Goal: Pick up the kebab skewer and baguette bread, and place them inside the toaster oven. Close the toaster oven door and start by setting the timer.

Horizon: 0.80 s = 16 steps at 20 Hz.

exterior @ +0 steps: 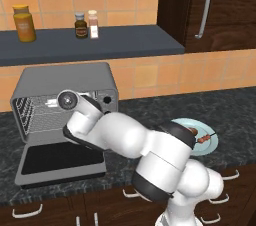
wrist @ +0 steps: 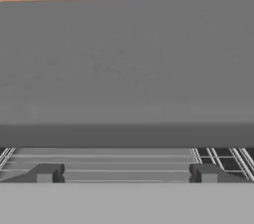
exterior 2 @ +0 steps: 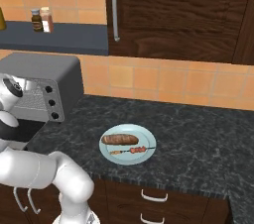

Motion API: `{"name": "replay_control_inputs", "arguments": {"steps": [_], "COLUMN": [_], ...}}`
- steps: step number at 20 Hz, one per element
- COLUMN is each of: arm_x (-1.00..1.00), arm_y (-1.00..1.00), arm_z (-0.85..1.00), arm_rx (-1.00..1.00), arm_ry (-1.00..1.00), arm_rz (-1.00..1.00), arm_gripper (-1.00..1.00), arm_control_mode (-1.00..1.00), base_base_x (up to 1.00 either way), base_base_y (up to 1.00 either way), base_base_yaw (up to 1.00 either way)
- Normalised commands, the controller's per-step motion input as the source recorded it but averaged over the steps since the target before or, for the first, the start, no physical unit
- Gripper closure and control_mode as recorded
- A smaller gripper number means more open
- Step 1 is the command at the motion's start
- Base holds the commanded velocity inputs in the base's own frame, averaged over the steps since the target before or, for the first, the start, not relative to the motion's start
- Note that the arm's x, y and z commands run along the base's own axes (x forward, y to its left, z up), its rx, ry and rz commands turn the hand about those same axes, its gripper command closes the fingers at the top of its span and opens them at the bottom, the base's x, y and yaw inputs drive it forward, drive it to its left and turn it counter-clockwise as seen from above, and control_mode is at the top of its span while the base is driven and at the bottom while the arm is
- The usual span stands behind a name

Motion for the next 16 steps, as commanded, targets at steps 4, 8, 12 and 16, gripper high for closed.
{"name": "replay_control_inputs", "arguments": {"steps": [4,8,12,16], "arm_x": [0.18,0.23,0.04,0.00], "arm_y": [0.00,0.00,0.00,0.00], "arm_z": [-0.14,-0.18,-0.36,-0.34], "arm_rx": [0.00,0.00,0.00,0.00], "arm_ry": [0.00,0.06,0.04,0.00], "arm_rz": [0.00,0.00,0.00,0.00], "arm_gripper": [-1.00,-1.00,-1.00,-1.00], "arm_control_mode": [-1.00,-1.00,-1.00,-1.00], "base_base_x": [0.00,0.00,0.00,0.00], "base_base_y": [0.00,0.00,0.00,0.00], "base_base_yaw": [0.00,0.00,0.00,0.00]}}
